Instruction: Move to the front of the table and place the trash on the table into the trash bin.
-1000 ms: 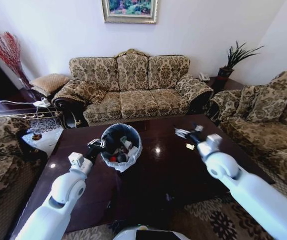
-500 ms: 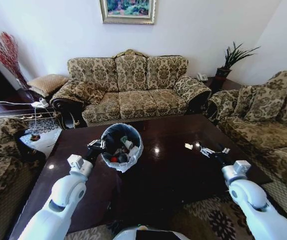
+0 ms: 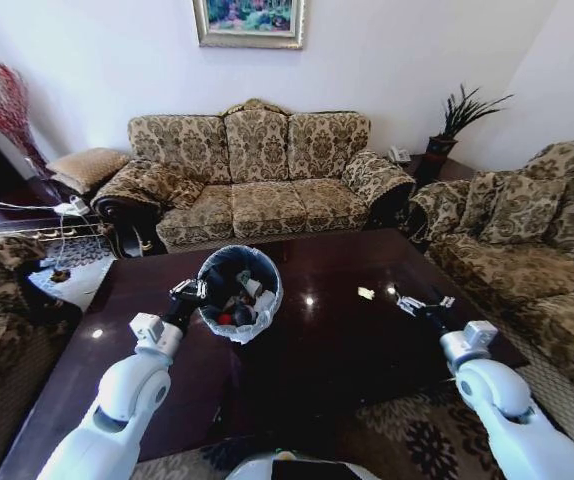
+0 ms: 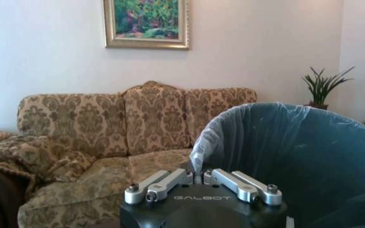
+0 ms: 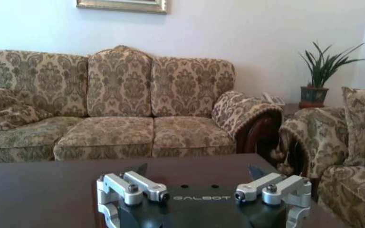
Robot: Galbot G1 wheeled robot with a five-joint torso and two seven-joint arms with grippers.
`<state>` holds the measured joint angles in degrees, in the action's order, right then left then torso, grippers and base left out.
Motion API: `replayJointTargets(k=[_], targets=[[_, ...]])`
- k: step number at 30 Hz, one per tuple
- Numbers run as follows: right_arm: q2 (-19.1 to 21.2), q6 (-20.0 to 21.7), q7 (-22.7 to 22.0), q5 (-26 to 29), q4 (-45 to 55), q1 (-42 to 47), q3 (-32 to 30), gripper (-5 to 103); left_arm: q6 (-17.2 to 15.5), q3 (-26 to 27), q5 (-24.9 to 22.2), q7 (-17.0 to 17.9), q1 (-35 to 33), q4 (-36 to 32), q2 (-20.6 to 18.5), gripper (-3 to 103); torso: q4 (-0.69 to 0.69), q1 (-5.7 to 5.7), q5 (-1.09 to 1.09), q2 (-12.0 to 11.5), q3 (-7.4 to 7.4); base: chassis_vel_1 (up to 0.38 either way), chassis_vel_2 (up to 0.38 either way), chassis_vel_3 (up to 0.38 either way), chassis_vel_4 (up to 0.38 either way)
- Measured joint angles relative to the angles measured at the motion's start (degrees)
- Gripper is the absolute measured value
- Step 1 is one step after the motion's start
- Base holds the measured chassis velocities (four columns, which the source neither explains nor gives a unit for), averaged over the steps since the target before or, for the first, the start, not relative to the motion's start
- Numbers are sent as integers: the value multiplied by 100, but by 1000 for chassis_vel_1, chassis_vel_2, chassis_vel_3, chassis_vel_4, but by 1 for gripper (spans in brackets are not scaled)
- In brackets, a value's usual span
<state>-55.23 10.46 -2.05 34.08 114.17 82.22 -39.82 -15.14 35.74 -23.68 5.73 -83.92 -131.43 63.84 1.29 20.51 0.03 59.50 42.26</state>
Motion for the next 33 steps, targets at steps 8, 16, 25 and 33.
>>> replayJointTargets(k=[8, 16, 25, 33], targets=[[-14, -42, 7, -74, 8, -9, 130, 100, 2, -25, 29, -24, -27, -1, 64, 3, -1, 1, -1, -1, 0, -246, -256, 300, 311], [-157, -283, 258, -680, -61, 90, 290, 100, 139, -98, 143, -40, -68, 52, 126, 3, 2, -1, -1, -1, 0, -143, -162, 209, 231], [-366, -298, 308, -965, -123, 195, 467, 100, 189, -73, 159, -39, -188, -2, 150, 3, 3, 0, -4, -1, -1, -7, -2, 17, 9], [-419, -317, 268, -1052, -105, 233, 519, 100, 193, -93, 156, -38, -211, -52, 159, 3, -1, 0, -2, -1, 0, -55, 23, 47, -47]])
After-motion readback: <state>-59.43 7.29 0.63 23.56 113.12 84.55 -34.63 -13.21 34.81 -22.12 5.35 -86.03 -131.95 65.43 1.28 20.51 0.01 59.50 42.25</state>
